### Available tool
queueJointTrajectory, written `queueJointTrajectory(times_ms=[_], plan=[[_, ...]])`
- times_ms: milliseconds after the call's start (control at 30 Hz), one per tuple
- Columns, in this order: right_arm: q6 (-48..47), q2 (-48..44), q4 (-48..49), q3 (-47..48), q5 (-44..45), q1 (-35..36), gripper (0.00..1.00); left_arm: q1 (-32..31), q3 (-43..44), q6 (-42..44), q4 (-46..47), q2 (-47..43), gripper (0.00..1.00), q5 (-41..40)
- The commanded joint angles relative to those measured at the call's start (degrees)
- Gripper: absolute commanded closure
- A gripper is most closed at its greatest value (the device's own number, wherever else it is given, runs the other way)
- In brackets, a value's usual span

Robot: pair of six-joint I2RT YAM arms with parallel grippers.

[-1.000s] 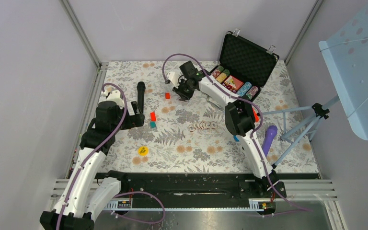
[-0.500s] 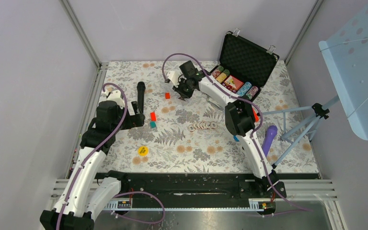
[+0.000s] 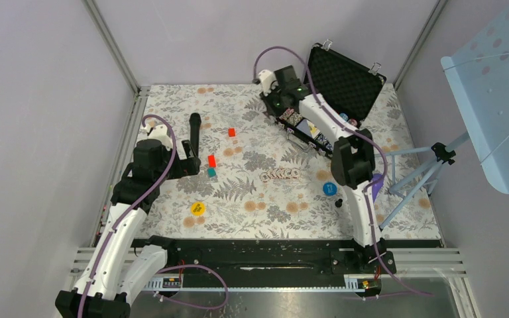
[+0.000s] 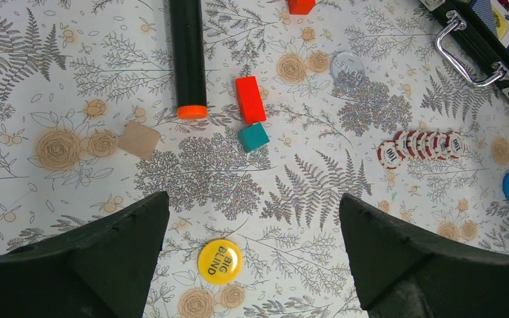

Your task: Pack up texas hold em set

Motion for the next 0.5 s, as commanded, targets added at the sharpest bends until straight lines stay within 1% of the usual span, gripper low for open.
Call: queueJointTrajectory(times_ms=[0,133,200,300,467], plan=[[4.3,-8.71,4.8,-5.95,8.76,-4.37,1.0,0.01,0.24,0.55,1.4,-0.1,0.01,1.22],[1.96,-12.05,9.16,-13.03,20.72,-6.79,1.0,0.02,0.32,0.47,1.45,-0.16,0.01,1.73],[1.99,-12.54,11.02,-14.89,23.98,-8.37,1.0,0.02,0.25,0.47,1.44,-0.16,0.01,2.07],[1.38,-11.33,11.29,-14.21,29.67,-9.67,1.0,0.0,0.26,0.47,1.58,-0.03,0.01,2.31],[-4.04,-5.63,9.74,-9.21,38.79,-9.83,1.0,0.0,0.15,0.51,1.54,0.01,0.01,2.23]])
